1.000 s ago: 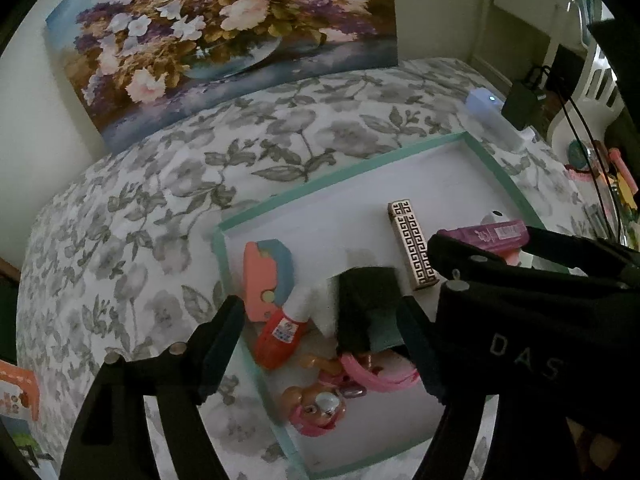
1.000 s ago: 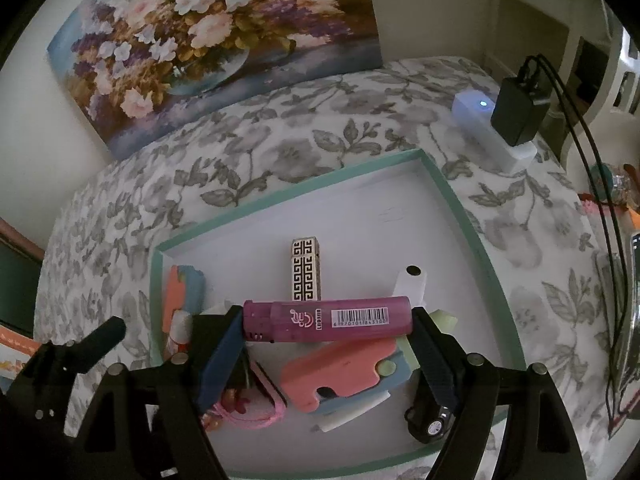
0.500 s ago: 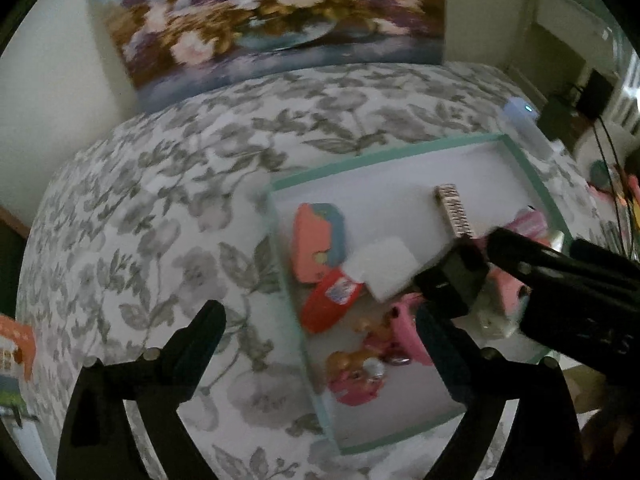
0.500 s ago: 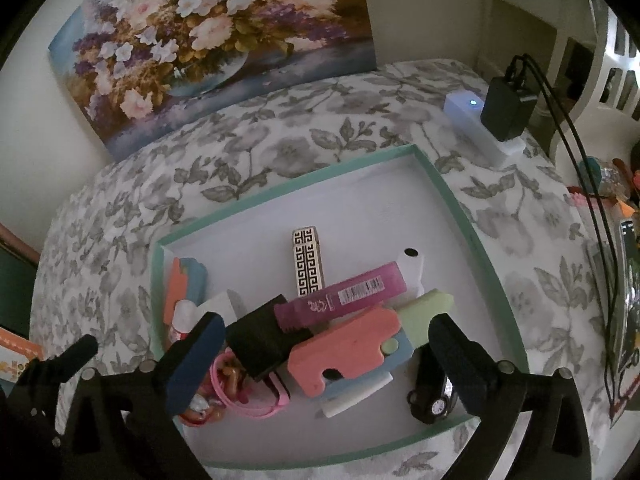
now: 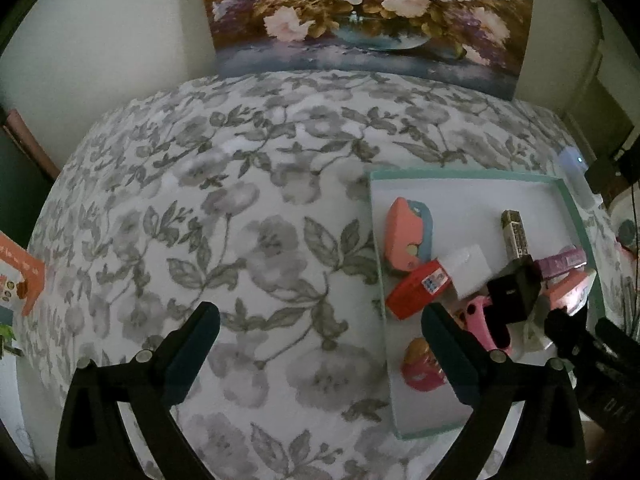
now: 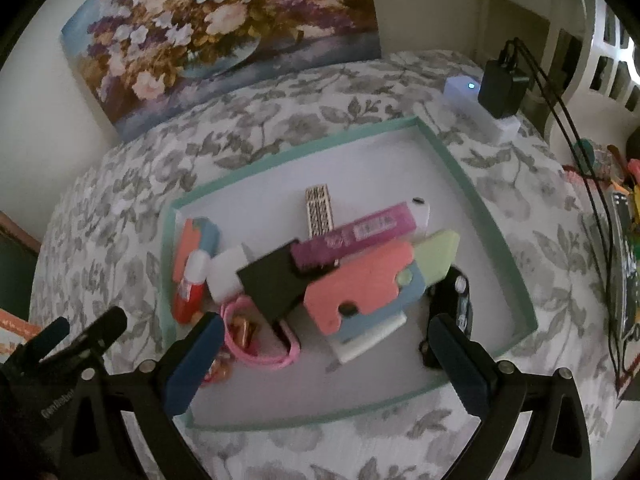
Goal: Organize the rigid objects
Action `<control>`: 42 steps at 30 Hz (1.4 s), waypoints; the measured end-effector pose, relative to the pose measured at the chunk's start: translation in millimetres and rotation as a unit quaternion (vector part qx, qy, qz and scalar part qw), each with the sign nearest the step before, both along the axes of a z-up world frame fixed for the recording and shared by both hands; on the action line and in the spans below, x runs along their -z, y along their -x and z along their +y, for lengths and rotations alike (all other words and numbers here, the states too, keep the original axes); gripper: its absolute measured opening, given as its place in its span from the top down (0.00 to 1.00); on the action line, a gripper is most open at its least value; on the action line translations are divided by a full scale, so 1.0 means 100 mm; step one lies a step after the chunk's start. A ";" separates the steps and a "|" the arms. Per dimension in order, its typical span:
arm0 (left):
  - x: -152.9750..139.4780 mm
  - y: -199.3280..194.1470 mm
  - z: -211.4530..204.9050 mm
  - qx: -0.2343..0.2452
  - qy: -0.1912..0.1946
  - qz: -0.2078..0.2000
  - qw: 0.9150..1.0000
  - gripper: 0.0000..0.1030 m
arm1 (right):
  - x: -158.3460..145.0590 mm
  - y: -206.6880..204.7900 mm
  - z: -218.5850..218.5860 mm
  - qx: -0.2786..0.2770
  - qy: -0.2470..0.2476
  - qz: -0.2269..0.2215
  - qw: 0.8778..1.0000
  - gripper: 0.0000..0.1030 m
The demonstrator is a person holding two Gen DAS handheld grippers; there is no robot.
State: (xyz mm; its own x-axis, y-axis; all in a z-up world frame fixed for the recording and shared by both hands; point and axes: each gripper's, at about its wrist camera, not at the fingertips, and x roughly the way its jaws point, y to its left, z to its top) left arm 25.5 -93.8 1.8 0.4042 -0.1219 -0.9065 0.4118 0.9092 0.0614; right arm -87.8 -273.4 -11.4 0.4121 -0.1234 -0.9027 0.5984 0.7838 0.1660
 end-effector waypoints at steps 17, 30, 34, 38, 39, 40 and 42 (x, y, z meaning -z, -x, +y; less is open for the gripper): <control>0.04 0.31 0.23 0.014 -0.041 0.016 0.999 0.02 | -0.04 0.30 0.35 -0.018 -0.005 0.006 1.000 0.00; -0.09 0.45 0.37 0.015 -0.036 -0.003 0.999 0.02 | -0.11 0.50 0.41 -0.008 -0.004 -0.006 1.000 0.00; -0.13 0.48 0.41 0.013 -0.032 -0.008 0.999 0.02 | -0.14 0.53 0.43 -0.008 -0.001 -0.010 1.000 0.00; -0.16 0.49 0.46 0.007 -0.028 -0.010 1.000 0.02 | -0.17 0.56 0.43 -0.007 0.002 -0.015 1.000 0.00; -0.17 0.49 0.47 0.007 -0.027 -0.010 1.000 0.02 | -0.18 0.56 0.43 -0.007 0.002 -0.015 1.000 0.00; -0.18 0.49 0.48 0.006 -0.026 -0.011 1.000 0.02 | -0.18 0.56 0.43 -0.007 0.003 -0.016 1.000 0.00; -0.19 0.49 0.49 0.004 -0.024 -0.012 1.000 0.02 | -0.18 0.56 0.44 -0.007 0.005 -0.015 1.000 0.00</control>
